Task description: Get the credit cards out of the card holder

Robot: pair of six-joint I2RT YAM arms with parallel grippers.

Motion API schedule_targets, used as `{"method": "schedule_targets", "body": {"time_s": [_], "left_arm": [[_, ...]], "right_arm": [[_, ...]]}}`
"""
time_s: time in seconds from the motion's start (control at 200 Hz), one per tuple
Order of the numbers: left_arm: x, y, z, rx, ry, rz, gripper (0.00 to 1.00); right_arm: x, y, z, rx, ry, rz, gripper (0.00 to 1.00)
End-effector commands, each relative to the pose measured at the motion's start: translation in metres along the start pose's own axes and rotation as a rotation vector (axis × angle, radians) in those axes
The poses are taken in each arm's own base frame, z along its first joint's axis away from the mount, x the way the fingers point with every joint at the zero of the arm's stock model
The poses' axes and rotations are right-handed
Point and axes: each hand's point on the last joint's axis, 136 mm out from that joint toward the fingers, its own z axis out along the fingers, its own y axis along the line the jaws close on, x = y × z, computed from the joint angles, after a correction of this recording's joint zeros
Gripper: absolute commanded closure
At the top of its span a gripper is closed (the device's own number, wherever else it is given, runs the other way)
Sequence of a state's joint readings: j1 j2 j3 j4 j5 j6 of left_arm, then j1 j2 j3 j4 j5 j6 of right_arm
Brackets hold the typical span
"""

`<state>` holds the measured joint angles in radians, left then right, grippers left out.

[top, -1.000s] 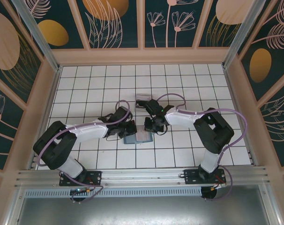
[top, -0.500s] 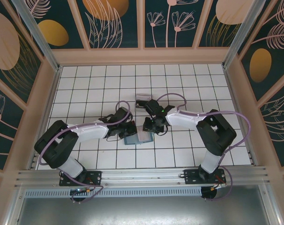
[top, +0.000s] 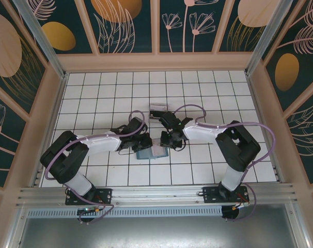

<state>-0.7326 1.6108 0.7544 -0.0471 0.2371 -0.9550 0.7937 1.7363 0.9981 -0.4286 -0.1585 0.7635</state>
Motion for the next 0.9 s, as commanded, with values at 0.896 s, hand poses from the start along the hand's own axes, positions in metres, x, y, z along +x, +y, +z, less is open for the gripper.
{"method": "schedule_targets", "body": {"time_s": [0.896], "left_arm": [[0.001,0.007,0.005,-0.006,0.005,-0.06,0.74]], "right_arm": [[0.009,-0.009,0.009,0.042,0.037,-0.002,0.86]]}}
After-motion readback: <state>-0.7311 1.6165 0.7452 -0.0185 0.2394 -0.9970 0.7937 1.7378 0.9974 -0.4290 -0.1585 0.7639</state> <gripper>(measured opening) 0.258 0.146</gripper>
